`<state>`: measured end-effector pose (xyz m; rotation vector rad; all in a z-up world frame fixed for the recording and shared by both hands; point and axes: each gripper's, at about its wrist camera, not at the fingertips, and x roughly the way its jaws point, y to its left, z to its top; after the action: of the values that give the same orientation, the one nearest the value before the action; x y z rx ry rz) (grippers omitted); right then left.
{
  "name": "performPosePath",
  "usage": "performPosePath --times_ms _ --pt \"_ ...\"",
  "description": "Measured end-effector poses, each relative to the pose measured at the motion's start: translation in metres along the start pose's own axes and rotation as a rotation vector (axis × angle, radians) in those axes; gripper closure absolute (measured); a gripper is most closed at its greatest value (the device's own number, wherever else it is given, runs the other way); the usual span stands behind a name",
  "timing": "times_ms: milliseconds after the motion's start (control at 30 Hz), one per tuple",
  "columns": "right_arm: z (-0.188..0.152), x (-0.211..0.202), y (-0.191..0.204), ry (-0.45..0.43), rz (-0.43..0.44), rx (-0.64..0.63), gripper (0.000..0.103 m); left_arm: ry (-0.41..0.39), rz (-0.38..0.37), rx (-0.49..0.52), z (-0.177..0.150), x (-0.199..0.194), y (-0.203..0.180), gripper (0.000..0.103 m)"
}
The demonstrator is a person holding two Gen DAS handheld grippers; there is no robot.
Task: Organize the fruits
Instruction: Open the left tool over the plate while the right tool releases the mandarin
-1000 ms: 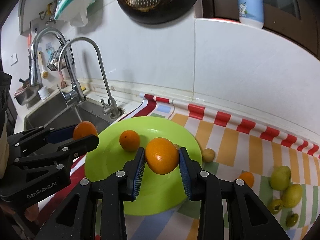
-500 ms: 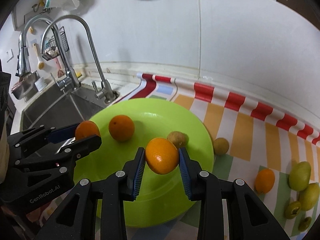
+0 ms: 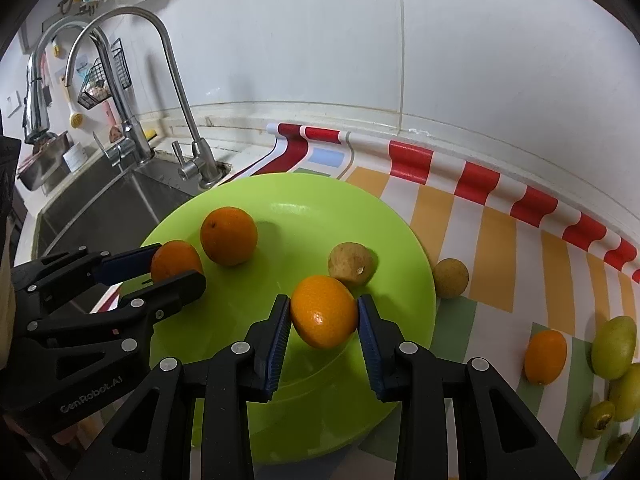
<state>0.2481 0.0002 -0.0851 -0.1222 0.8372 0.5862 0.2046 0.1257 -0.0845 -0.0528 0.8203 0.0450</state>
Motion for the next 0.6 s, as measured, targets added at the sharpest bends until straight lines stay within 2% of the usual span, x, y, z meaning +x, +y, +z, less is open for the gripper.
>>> performPosePath --times_ms 67,133,600 --pt "0.000 0.000 0.000 -0.002 0.005 0.000 0.067 -0.010 -0.003 0.001 0.000 -0.003 -0.001 0.060" --pt "0.000 -0.004 0.000 -0.011 0.005 0.008 0.062 -0.021 0.001 -0.002 0.002 -0.006 -0.001 0.057" --pt "0.002 -0.059 0.003 -0.118 -0.029 0.023 0.061 -0.133 0.009 -0.015 0.008 -0.056 -0.005 0.051"
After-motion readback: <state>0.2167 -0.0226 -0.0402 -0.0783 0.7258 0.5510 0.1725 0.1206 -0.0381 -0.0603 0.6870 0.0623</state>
